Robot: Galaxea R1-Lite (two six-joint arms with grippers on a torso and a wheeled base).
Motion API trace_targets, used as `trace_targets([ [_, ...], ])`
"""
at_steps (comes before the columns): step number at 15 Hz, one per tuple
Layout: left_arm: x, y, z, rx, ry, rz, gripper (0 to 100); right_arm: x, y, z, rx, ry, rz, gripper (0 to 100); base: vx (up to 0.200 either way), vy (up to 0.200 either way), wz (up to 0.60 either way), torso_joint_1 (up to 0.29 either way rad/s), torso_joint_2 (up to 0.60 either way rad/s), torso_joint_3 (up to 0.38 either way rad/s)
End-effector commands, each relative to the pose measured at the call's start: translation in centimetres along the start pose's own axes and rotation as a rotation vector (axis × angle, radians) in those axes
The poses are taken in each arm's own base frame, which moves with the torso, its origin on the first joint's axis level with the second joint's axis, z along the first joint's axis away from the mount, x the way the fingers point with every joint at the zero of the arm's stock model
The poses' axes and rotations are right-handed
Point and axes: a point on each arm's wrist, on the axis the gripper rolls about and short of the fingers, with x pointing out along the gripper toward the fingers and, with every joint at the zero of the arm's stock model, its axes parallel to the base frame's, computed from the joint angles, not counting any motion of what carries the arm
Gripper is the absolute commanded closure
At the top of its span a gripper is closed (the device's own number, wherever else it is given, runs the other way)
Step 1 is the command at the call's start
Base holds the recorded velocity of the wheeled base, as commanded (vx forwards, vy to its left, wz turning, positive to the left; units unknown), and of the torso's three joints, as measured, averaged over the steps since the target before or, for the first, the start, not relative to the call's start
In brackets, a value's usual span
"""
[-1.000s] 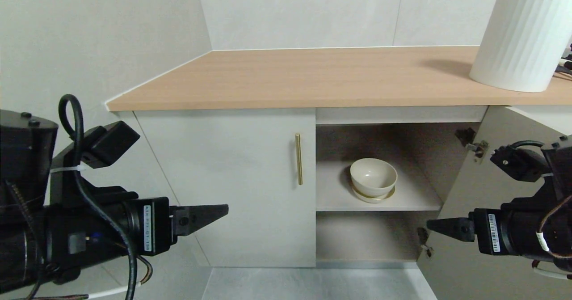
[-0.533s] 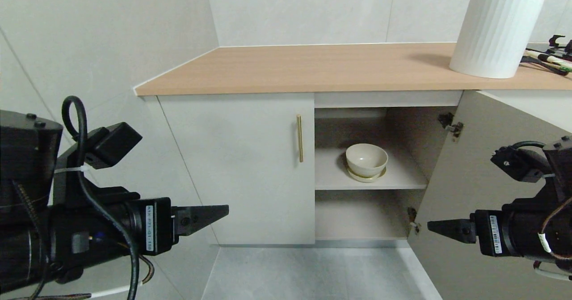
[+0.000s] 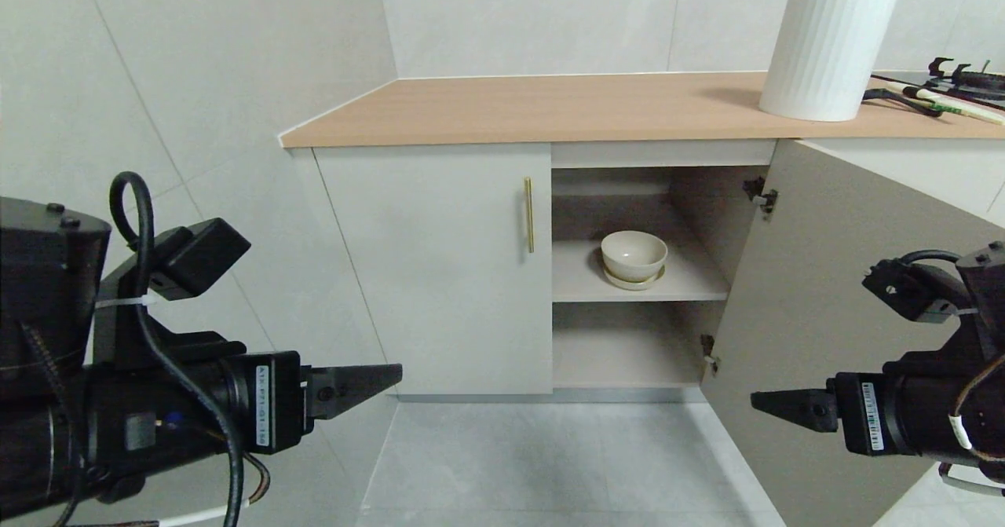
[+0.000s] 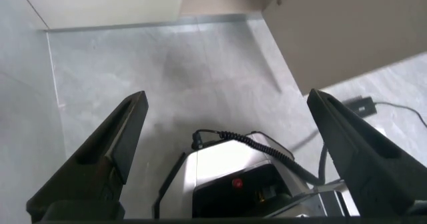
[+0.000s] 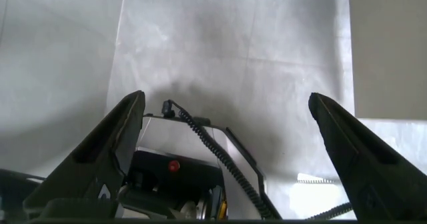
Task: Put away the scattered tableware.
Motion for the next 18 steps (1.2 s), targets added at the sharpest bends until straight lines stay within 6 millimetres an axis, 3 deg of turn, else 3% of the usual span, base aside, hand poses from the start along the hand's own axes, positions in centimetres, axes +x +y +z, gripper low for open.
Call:
trace_targets([
  [1, 0.1, 0.0, 0.0, 0.0, 0.002, 0.001, 0, 0.1, 0.0, -0.1, -0.003, 0.011, -0.003, 0, 0.0, 0.0, 0.0, 0.0, 0.0, 0.0],
  [11, 0.1, 0.1, -0.2, 0.018, 0.007, 0.008, 0, -0.5, -0.1, -0.2, -0.007, 0.015, -0.005, 0, 0.0, 0.0, 0.0, 0.0, 0.0, 0.0],
  [18, 0.1, 0.1, -0.2, 0.022, 0.007, 0.01, 0, -3.5, -0.8, -0.6, -0.068, 0.174, -0.082, 0, 0.0, -0.2, 0.0, 0.004, 0.0, 0.006],
])
